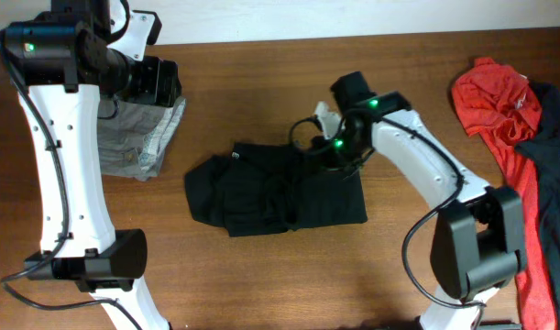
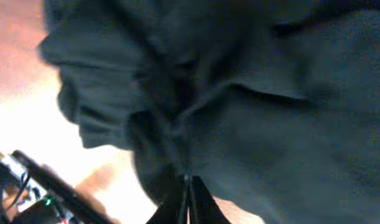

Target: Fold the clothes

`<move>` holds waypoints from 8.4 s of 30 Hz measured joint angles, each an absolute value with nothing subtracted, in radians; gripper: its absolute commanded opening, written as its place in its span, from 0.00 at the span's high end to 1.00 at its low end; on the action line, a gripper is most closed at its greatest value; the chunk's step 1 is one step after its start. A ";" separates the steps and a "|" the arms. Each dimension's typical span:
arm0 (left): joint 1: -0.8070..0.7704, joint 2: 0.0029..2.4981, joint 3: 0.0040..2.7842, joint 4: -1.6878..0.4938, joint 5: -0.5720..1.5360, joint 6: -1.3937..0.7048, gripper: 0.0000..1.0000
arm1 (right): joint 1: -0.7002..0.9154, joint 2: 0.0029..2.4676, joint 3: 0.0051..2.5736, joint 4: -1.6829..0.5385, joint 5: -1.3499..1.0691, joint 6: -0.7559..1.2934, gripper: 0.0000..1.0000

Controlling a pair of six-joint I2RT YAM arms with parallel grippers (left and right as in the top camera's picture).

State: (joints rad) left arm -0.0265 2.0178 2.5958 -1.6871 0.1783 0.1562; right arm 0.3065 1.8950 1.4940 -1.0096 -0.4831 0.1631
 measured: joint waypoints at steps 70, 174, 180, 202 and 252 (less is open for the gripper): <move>-0.077 1.827 1.010 -0.513 0.570 -0.009 0.99 | 0.194 1.758 1.520 -1.000 -0.640 -0.017 0.96; -0.198 2.042 1.977 -1.353 0.163 0.116 0.92 | 0.504 2.014 1.482 -0.523 -0.391 0.338 0.96; -0.198 2.042 1.977 -1.365 0.163 0.116 0.92 | 0.484 2.036 1.483 -0.759 -0.359 0.322 0.96; -0.198 2.042 1.977 -1.365 0.163 0.116 0.86 | 0.350 1.903 1.496 -0.928 -0.713 -0.172 0.64; -0.198 2.042 1.977 -1.365 0.166 0.119 0.59 | 0.303 1.949 1.441 -1.142 -0.355 -0.229 0.71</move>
